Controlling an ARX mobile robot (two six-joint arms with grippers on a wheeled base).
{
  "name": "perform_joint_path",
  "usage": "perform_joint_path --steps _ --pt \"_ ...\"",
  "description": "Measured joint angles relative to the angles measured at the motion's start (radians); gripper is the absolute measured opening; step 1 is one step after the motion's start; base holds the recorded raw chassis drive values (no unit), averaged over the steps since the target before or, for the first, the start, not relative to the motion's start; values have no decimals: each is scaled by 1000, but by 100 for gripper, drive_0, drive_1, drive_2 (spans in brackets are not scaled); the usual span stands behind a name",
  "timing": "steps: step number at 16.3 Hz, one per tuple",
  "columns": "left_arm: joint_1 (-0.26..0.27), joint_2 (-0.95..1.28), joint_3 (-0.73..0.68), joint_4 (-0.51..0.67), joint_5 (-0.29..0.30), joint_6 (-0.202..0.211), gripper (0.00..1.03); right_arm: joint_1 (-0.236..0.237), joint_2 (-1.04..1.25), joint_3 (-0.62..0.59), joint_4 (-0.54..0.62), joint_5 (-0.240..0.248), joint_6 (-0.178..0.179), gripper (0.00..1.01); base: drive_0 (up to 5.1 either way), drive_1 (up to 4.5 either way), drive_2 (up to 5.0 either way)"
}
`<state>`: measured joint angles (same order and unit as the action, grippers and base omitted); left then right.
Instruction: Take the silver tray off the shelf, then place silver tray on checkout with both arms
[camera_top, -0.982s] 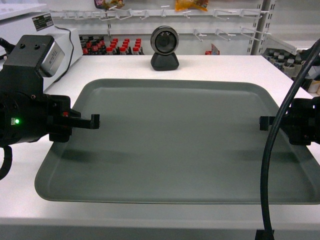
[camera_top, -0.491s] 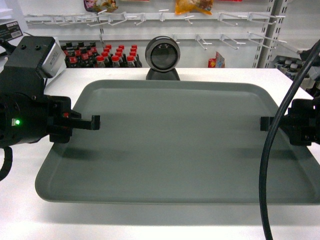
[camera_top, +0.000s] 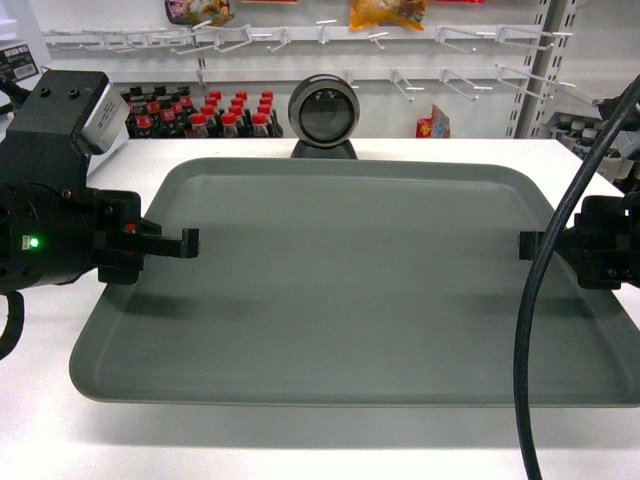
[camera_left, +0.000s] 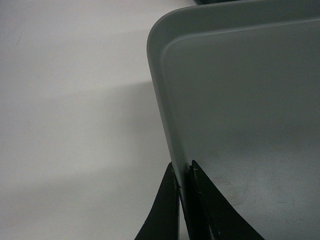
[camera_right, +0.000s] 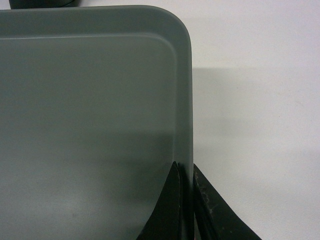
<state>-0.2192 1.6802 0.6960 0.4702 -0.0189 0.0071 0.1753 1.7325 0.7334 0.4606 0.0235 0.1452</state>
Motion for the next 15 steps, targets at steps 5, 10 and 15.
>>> perform_joint_path --steps 5,10,15 --pt "0 0 0 0 0 0 4 0 0 0 0 0 0 3 -1 25 -27" --pt "-65 27 16 52 -254 -101 4 -6 48 -30 233 -47 19 3 0 0 0" --pt "-107 140 100 44 -406 -177 4 -19 205 74 229 -75 10 3 0 0 0"
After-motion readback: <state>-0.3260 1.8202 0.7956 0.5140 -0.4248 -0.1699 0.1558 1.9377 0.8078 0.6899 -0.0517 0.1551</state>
